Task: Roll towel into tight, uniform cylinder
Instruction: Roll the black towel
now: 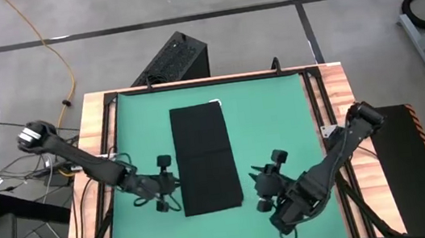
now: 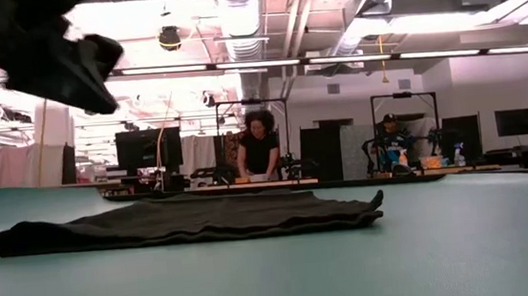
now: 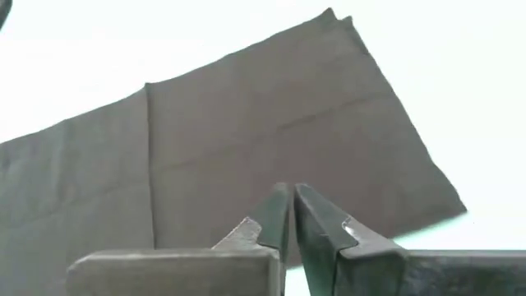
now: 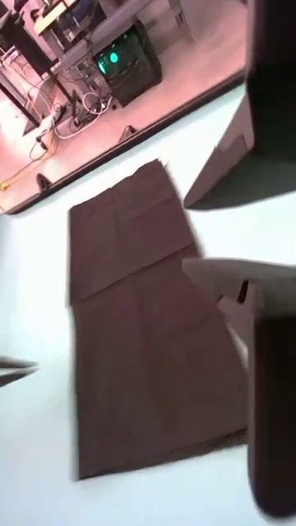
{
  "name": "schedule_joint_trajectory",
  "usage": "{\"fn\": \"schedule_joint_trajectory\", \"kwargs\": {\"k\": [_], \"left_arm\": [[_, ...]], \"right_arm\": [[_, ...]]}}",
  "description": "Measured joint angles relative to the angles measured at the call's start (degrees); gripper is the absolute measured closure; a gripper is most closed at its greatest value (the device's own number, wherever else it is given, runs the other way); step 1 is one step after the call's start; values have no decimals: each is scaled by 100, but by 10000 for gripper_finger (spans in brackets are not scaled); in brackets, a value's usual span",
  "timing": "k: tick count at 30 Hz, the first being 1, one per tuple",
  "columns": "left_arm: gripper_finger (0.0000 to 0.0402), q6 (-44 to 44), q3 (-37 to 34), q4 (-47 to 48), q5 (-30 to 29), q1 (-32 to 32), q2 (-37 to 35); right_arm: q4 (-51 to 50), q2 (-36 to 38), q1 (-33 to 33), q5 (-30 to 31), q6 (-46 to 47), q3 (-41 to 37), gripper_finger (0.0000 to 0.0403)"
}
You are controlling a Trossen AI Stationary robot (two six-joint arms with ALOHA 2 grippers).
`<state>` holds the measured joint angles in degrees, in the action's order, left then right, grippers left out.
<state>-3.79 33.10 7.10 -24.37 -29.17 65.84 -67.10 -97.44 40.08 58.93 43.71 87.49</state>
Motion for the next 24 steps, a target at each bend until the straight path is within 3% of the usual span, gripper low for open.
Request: {"fn": "schedule_joint_trajectory", "kwargs": {"k": [3,8,14,18,21,24], "left_arm": [[364,-153,-4,290,-2,-124,-453],[325,-114,150,277,-633,-255,-1438],[312,693,290,299,-1017,-275,-2719],[311,431,-166,668,-1070,-273,-3110],[311,116,-648,234,-884,-273,-3101],[311,191,-1146,-1047,-719,-273,-2970]], "right_arm": [[-566,469,138,138,626,-709,211],[-602,1893,575,1246,2098,-1909,153],[5,3040,752,1491,1065,-2549,145],[29,3547,595,1560,618,-3098,144],[96,4088,609,1919,1204,-3787,144],[403,4618,789,2290,1804,-4546,144]]}}
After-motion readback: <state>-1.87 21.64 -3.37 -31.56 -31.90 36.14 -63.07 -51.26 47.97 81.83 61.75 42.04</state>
